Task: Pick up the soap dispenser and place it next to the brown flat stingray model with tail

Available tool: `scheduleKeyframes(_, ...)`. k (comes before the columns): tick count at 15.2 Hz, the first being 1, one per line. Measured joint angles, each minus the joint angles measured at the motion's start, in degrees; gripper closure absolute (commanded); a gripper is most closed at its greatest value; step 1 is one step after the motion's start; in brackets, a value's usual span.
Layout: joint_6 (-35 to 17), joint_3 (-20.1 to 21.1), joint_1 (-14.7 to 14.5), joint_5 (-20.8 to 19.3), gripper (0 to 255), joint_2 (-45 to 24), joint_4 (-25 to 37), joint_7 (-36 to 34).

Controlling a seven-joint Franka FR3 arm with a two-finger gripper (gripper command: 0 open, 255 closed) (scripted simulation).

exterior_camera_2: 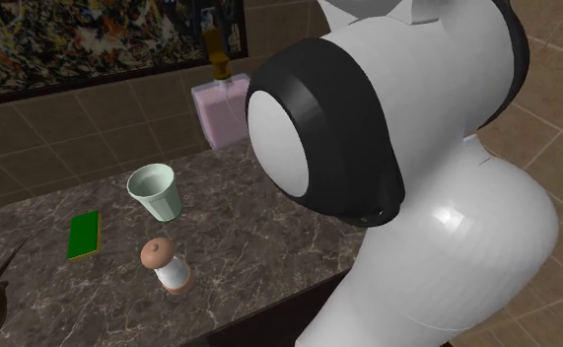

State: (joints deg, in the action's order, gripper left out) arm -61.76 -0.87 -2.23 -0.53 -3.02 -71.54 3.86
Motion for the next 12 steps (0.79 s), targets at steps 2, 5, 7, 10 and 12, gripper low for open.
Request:
scheduleKeyframes(2,-1.29,1.04,-1.16,0.48,255,1.06,-2.39,-2.34)
scheduleKeyframes(5,-3.32,2.73,-2.98,1.28,255,1.21,-4.59,-6.09)
scheduleKeyframes(7,-4.85,4.02,-4.36,1.88,255,1.11,-5.96,-8.91)
scheduleKeyframes(10,-7.68,5.98,-6.45,2.74,255,1.34,-8.90,-13.11)
scheduleKeyframes(12,-8.75,7.11,-7.65,3.18,255,0.88,-9.39,-15.52)
